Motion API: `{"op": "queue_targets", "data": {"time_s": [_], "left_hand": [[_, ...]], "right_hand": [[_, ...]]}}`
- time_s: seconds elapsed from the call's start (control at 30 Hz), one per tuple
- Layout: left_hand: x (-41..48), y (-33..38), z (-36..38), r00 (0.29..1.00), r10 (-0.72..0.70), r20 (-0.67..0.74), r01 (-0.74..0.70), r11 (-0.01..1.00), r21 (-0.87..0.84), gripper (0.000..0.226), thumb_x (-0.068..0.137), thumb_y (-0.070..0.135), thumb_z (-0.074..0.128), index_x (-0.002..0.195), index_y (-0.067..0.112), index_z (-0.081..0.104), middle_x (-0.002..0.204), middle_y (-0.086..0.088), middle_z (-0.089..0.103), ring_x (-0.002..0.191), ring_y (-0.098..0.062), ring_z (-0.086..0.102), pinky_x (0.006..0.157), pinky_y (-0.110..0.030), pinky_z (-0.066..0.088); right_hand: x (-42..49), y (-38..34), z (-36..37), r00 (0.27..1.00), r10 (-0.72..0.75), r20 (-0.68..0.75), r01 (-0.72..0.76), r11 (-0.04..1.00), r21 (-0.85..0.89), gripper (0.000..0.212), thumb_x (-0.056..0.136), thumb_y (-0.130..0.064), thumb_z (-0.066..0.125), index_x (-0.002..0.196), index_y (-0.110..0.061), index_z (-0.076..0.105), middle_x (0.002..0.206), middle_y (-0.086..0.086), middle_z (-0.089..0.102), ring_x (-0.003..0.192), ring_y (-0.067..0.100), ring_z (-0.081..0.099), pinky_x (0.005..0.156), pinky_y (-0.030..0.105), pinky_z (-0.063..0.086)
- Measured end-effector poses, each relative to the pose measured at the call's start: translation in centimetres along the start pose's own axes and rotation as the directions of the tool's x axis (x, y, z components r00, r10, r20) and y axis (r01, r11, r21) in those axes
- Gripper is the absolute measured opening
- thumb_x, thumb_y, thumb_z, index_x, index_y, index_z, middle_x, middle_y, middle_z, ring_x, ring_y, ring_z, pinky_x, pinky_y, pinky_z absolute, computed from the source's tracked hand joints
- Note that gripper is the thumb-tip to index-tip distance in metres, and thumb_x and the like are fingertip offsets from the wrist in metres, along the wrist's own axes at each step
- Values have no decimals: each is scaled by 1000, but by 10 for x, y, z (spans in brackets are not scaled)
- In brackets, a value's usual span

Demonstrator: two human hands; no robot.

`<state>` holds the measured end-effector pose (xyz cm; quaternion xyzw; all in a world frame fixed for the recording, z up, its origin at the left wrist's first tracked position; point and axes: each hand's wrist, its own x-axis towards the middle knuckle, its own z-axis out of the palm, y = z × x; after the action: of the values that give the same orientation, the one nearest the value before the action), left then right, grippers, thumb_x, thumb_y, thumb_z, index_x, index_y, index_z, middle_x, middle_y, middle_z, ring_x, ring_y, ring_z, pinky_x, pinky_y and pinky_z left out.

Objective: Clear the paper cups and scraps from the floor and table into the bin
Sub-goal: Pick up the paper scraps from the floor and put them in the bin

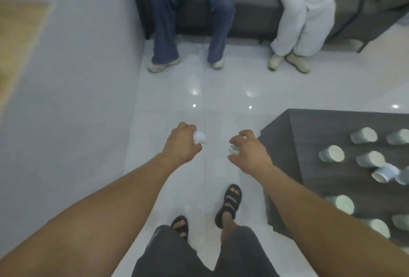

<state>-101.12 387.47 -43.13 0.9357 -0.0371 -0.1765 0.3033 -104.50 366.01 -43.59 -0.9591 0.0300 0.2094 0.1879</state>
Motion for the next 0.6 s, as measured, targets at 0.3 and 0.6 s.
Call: {"op": "queue_targets", "data": {"time_s": [0.3, 0.6], "left_hand": [[-77, 167, 37, 922, 337, 191, -370, 912, 176, 18, 75, 18, 63, 90, 11, 58, 97, -5, 48, 84, -26, 56, 71, -36, 50], [-207, 385, 195, 671, 606, 426, -724, 660, 202, 29, 78, 29, 69, 97, 11, 56, 108, -7, 51, 97, -29, 55, 79, -37, 47]], "right_hand": [[-194, 92, -29, 938, 287, -195, -252, 949, 188, 43, 83, -30, 66, 125, -26, 58, 139, -1, 38, 113, 27, 54, 93, 31, 44], [-412, 265, -38, 710, 603, -364, -448, 786, 427, 36, 82, -30, 64, 117, -24, 60, 129, 1, 43, 108, 28, 55, 86, 32, 46]]}}
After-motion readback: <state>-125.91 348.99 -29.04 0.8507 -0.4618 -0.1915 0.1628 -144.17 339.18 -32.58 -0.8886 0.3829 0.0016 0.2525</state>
